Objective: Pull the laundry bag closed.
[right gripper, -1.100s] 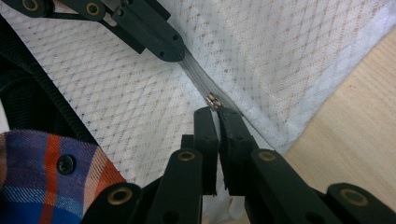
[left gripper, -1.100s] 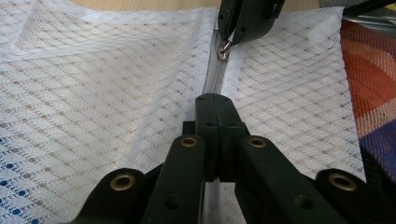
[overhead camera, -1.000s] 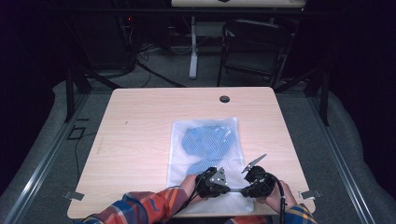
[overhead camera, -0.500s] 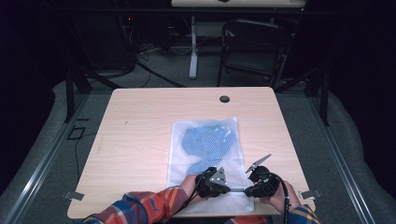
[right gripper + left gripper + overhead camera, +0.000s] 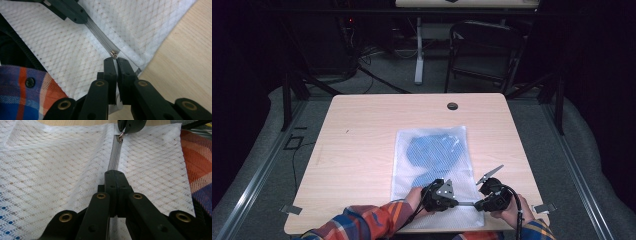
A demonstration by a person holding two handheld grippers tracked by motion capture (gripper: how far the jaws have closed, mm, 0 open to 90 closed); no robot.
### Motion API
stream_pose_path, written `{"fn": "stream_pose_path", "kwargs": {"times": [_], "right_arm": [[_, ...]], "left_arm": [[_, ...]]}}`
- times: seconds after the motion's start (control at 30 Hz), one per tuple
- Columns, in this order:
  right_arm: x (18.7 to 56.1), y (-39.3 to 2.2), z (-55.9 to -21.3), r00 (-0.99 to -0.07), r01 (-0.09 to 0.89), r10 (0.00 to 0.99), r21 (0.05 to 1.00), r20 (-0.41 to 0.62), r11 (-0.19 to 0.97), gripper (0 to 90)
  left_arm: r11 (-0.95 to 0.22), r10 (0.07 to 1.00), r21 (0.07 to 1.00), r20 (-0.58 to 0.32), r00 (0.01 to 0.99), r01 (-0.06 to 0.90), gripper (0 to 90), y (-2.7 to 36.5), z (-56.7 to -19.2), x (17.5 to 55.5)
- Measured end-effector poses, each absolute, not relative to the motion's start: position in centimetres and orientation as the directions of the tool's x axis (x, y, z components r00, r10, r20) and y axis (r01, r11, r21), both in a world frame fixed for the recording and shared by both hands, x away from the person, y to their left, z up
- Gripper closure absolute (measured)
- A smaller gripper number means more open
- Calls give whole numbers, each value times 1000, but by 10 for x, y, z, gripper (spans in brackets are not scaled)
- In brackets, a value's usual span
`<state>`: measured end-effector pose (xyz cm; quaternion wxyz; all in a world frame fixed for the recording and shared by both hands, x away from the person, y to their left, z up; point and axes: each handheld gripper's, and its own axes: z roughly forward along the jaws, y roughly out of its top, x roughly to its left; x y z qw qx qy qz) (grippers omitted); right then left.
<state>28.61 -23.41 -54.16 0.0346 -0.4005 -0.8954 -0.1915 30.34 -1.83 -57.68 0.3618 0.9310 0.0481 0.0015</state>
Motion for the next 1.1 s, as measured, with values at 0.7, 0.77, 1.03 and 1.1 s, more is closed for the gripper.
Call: {"fn": "stream_pose_path", "kwargs": {"times": [0.7,0.77,1.03,1.1], "right_arm": [[285,-229,-540,-676,724,709,365,203,586,685],[284,-227,-538,-690,710,693,376,207,595,611],[281,-225,-530,-697,689,694,435,181,579,297],[281,-226,-527,-699,681,695,451,165,577,232]], "left_arm": [[-719,128,679,-86,988,152,864,-16,-577,305],[-717,117,679,-104,988,156,780,-15,-575,306],[-700,156,683,-139,978,209,541,-5,-559,313],[-710,154,670,-156,976,219,434,0,-553,316]]}}
